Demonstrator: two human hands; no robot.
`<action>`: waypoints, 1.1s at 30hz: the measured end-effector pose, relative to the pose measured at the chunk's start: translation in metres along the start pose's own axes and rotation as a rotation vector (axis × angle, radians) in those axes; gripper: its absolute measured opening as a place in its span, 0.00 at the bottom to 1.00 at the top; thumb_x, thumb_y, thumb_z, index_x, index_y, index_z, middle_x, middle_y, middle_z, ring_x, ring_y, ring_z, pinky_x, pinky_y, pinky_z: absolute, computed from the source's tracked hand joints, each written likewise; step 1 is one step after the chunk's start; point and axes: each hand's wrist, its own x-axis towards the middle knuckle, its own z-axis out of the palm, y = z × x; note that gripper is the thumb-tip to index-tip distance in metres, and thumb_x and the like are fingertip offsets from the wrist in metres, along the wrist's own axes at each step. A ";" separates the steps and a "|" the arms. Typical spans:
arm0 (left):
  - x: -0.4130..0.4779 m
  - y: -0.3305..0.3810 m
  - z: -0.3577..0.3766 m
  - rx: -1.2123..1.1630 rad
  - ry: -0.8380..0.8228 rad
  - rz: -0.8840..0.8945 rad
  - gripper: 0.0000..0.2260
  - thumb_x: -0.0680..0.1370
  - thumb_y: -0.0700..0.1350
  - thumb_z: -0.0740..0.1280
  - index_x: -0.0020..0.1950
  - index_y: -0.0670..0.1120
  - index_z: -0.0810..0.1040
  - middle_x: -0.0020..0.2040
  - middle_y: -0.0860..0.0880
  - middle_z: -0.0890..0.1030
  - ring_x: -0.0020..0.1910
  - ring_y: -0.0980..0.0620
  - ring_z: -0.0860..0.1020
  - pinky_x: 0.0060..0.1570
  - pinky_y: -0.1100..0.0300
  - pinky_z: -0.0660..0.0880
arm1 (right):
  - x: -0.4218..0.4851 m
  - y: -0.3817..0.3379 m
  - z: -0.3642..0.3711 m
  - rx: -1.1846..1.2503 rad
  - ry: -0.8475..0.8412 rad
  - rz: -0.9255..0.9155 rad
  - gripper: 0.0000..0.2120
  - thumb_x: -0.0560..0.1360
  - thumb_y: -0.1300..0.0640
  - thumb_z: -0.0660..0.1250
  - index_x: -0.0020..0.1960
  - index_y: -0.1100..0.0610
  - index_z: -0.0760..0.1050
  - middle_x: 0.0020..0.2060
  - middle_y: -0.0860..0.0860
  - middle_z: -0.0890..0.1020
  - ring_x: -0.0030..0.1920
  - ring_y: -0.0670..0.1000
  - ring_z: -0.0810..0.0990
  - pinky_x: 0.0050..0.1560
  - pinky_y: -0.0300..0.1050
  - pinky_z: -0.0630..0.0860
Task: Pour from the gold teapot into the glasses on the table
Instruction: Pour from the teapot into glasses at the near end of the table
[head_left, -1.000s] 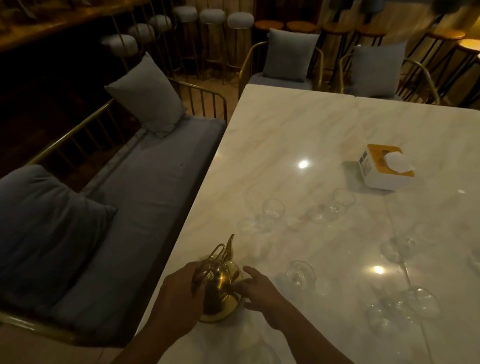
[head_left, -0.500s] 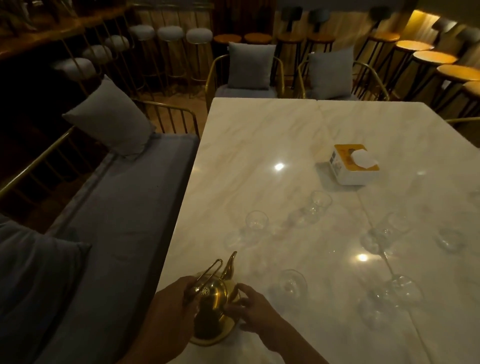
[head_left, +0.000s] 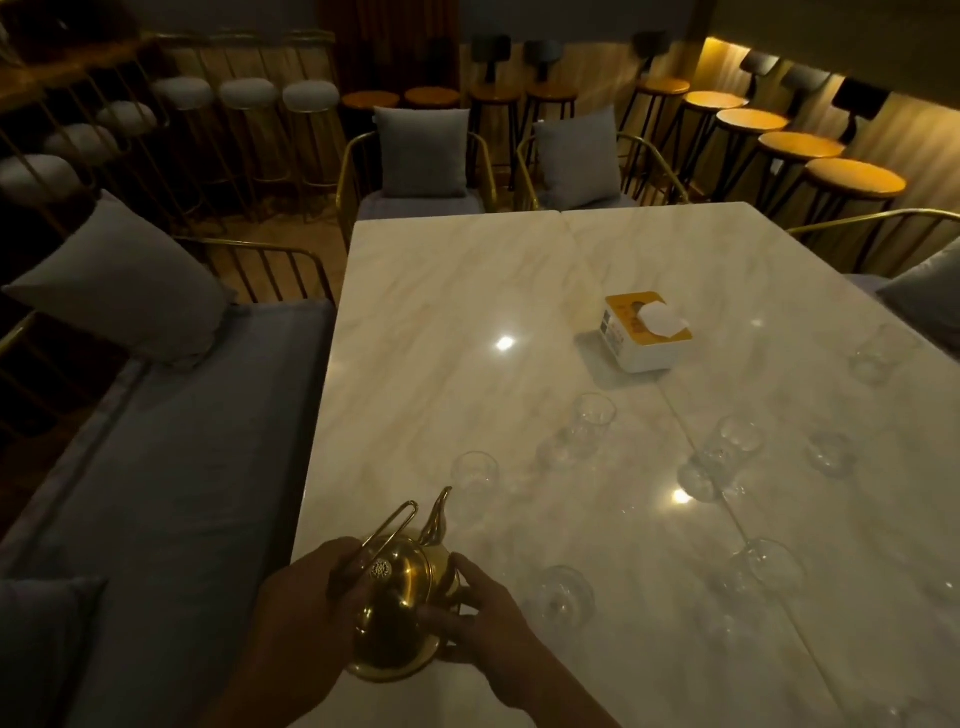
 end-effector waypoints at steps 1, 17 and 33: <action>0.005 0.000 -0.002 0.002 0.006 0.014 0.13 0.76 0.38 0.69 0.51 0.57 0.76 0.41 0.57 0.81 0.42 0.59 0.79 0.41 0.68 0.74 | -0.001 -0.005 0.002 0.004 0.008 -0.018 0.27 0.68 0.56 0.80 0.54 0.29 0.74 0.60 0.52 0.76 0.61 0.59 0.79 0.56 0.58 0.82; 0.057 0.007 -0.008 0.063 -0.034 0.065 0.09 0.78 0.40 0.66 0.57 0.52 0.76 0.44 0.58 0.79 0.43 0.61 0.77 0.43 0.71 0.71 | 0.012 -0.029 0.011 0.069 0.030 -0.056 0.21 0.71 0.56 0.78 0.47 0.28 0.79 0.61 0.56 0.78 0.59 0.59 0.81 0.53 0.57 0.83; 0.072 0.017 -0.009 0.147 -0.068 0.056 0.19 0.79 0.45 0.66 0.70 0.45 0.73 0.60 0.45 0.80 0.59 0.47 0.78 0.63 0.48 0.75 | 0.023 -0.021 0.008 0.072 0.036 0.035 0.15 0.73 0.54 0.76 0.54 0.38 0.78 0.57 0.58 0.83 0.55 0.57 0.84 0.48 0.52 0.84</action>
